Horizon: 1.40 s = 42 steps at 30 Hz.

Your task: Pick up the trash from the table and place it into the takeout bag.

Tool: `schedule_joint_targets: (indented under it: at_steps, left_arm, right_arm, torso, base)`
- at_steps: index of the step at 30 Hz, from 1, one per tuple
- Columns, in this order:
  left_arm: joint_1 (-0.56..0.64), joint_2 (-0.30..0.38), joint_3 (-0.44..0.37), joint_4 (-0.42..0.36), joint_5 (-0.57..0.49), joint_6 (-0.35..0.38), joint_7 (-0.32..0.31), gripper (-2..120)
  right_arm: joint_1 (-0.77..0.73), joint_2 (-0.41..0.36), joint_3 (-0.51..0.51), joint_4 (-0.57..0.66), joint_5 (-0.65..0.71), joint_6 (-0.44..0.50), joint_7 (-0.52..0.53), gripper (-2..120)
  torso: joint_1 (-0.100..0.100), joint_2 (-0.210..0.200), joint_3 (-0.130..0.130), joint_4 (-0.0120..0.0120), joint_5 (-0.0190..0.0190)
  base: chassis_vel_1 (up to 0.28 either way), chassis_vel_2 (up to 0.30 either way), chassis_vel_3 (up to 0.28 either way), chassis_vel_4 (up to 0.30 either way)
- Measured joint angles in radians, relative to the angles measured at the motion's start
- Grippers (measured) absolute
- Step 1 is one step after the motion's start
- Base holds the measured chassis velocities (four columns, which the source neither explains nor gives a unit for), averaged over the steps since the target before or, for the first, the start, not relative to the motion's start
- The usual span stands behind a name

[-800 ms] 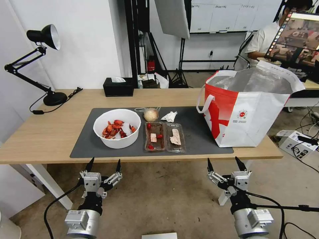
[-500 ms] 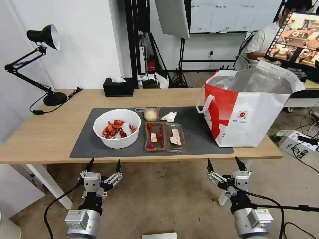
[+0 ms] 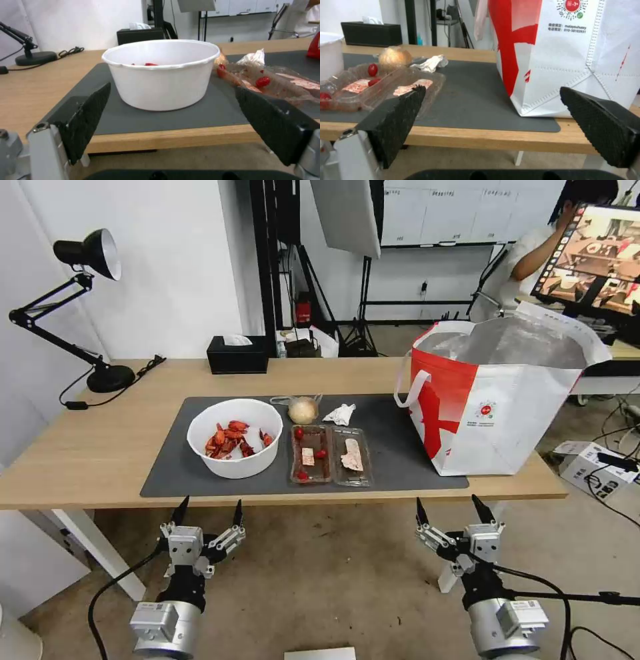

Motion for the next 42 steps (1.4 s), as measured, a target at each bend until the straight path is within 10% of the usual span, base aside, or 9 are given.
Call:
schedule_joint_targets:
  at_steps: [17,29,42]
  left_arm:
    - [-0.198,0.173,-0.073,0.016,-0.421,0.379,-0.144,100]
    - [-0.278,0.248,-0.098,0.034,-0.631,0.497,-0.175,100]
    - [-0.291,0.263,-0.094,0.058,-0.666,0.498,-0.143,100]
  right_arm:
    - [0.197,-0.243,0.037,-0.003,0.299,-0.348,0.030,100]
    - [0.338,-0.394,0.033,-0.023,0.515,-0.539,0.037,100]
    - [0.393,-0.360,-0.089,-0.041,0.828,-0.387,0.168,100]
  torso:
    - [0.000,0.000,0.000,0.0000,-0.0002]
    - [0.000,0.000,0.000,0.0003,-0.0001]
    - [0.000,0.000,0.000,0.0000,0.0000]
  base:
    - [0.000,0.000,0.000,0.000]
    - [0.000,0.000,0.000,0.000]
    - [0.000,0.000,0.000,0.000]
